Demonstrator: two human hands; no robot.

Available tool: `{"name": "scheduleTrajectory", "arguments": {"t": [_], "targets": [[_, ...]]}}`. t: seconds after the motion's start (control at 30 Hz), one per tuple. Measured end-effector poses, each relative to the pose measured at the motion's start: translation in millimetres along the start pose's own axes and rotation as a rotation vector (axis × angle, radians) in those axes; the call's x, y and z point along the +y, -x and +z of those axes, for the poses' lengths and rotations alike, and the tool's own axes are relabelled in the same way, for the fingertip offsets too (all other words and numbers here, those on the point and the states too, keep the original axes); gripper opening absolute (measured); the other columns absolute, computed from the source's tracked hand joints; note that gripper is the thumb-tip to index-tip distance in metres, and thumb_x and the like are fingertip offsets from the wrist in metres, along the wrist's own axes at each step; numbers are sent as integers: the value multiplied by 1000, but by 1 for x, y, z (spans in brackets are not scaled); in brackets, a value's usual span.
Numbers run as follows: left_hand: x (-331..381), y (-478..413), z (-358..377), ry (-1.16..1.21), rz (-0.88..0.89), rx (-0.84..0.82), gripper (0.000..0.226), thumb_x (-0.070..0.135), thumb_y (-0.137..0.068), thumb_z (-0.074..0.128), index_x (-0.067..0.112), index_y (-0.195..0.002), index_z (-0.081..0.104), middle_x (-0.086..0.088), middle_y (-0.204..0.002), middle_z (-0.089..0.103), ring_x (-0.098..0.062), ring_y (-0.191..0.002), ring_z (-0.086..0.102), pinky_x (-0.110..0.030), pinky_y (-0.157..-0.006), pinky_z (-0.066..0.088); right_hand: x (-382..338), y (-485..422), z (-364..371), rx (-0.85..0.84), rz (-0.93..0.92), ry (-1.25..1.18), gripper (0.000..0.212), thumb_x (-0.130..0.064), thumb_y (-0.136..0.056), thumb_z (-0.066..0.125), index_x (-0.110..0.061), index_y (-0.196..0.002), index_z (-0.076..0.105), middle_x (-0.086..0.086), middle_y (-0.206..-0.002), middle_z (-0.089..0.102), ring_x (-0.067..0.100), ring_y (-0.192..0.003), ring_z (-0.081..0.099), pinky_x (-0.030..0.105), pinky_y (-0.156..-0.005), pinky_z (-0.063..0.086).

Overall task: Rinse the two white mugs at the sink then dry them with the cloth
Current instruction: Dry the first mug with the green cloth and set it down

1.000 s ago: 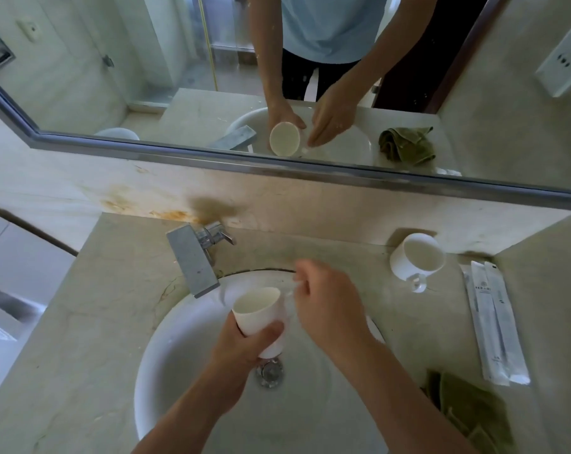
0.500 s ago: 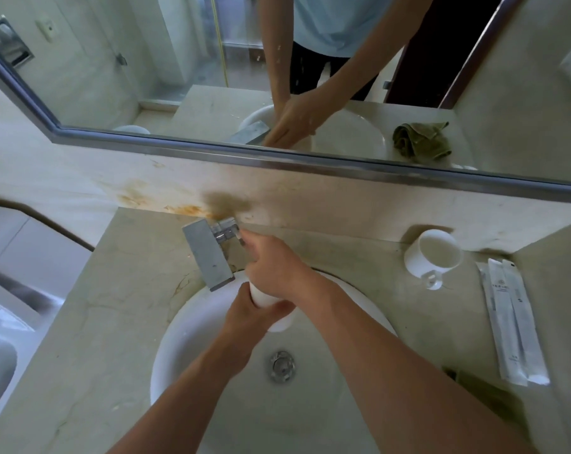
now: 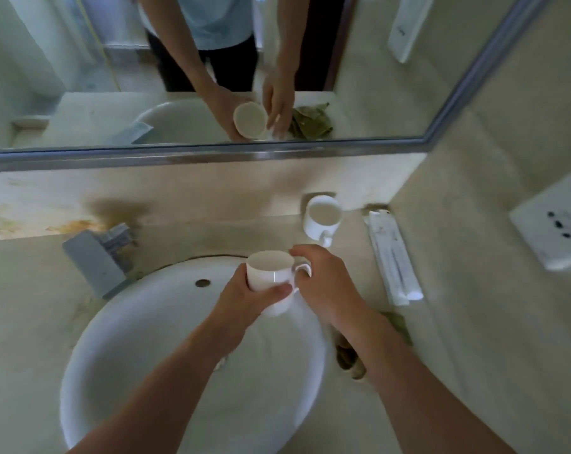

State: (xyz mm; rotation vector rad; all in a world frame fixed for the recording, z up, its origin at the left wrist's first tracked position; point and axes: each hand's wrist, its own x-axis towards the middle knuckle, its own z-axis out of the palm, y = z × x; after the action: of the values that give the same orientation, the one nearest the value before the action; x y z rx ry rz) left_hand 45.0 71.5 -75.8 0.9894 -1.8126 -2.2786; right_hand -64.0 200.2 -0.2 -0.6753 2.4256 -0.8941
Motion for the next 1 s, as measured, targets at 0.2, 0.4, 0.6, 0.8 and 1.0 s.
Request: {"name": "scheduleTrajectory", "arguments": {"t": [0.2,0.4,0.6,0.8,1.0], "targets": [[-1,5,59,-32,-11,-221,75,33,-67,96,25,-136,66,-4,-126,78,-30,-117,75,-60,-105,58,95,56,-51,186,208,194,41,-13,-99,64,-16,-140,65,7,-142,67,27,-127,64,38,-110,51],[-14,15,77,56,-134,-224,72,40,-68,94,26,-133,68,-7,-127,78,-31,-118,75,-55,-102,60,153,101,-27,-283,242,760,91,-59,-69,84,-22,-144,47,6,-151,36,28,-139,40,39,-96,53],[-12,22,68,72,-145,-146,50,34,-79,89,21,-123,70,-8,-118,80,-30,-109,78,-49,-90,63,159,89,-29,1,180,527,36,-29,-98,69,-16,-130,62,5,-129,59,24,-118,59,29,-82,54],[-3,27,52,10,-44,-51,58,51,-70,92,26,-118,74,-7,-115,81,-31,-107,78,-61,-94,63,86,79,-32,332,191,-330,22,-19,-92,74,-30,-108,63,-12,-94,70,2,-82,68,6,-61,48],[14,32,22,-179,51,-103,43,48,-85,85,32,-122,69,5,-111,80,-20,-105,76,-32,-81,64,36,51,11,128,71,-482,24,-42,-102,65,-20,-102,74,2,-94,77,10,-85,74,20,-72,57]]}}
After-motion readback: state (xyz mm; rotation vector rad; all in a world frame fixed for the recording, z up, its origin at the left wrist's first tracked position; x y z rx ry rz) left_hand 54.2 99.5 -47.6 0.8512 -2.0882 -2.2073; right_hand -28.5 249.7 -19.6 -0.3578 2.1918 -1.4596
